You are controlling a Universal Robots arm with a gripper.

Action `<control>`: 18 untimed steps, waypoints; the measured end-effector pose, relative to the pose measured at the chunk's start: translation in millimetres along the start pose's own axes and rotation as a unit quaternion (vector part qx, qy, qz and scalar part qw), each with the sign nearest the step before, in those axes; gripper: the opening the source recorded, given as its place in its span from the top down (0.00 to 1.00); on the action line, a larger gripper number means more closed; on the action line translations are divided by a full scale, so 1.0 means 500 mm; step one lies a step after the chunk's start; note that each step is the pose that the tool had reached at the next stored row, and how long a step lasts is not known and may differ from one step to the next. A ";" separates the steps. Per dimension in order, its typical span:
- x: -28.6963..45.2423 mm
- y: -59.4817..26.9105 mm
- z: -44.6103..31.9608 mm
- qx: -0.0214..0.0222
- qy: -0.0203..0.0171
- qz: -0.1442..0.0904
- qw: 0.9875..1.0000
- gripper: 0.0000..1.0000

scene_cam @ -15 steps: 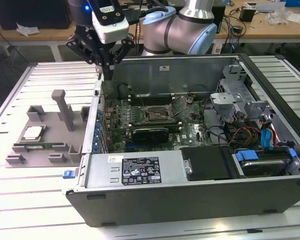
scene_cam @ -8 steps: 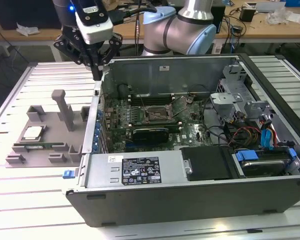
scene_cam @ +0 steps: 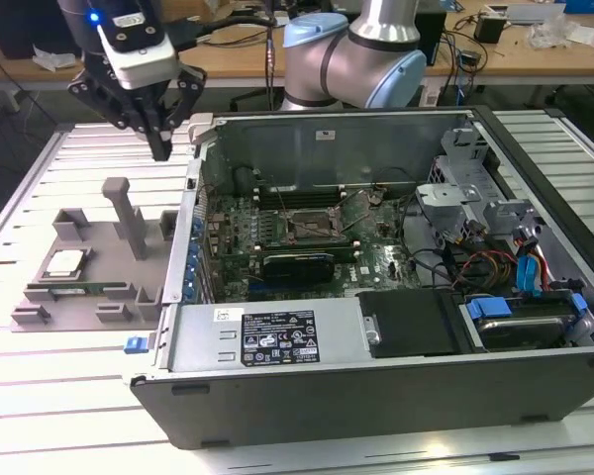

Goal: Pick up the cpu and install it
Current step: 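Reach for the cpu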

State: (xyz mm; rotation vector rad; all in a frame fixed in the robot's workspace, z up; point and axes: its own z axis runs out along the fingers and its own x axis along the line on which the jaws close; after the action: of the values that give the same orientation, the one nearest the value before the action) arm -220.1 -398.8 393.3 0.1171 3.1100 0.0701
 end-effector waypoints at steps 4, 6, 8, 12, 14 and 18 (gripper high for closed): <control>0.033 -0.003 -0.001 0.000 0.000 0.000 1.000 0.89; 0.056 -0.004 -0.002 0.000 0.000 0.000 1.000 0.89; 0.070 -0.005 -0.002 0.000 0.000 0.000 1.000 0.89; 0.081 -0.006 -0.002 0.000 0.000 0.000 1.000 0.89; 0.089 -0.007 -0.002 0.000 0.000 0.000 1.000 0.89; 0.140 -0.001 0.011 0.000 0.000 0.000 1.000 0.89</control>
State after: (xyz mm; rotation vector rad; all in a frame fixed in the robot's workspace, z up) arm -289.9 -393.6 385.8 0.1178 3.1093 0.0692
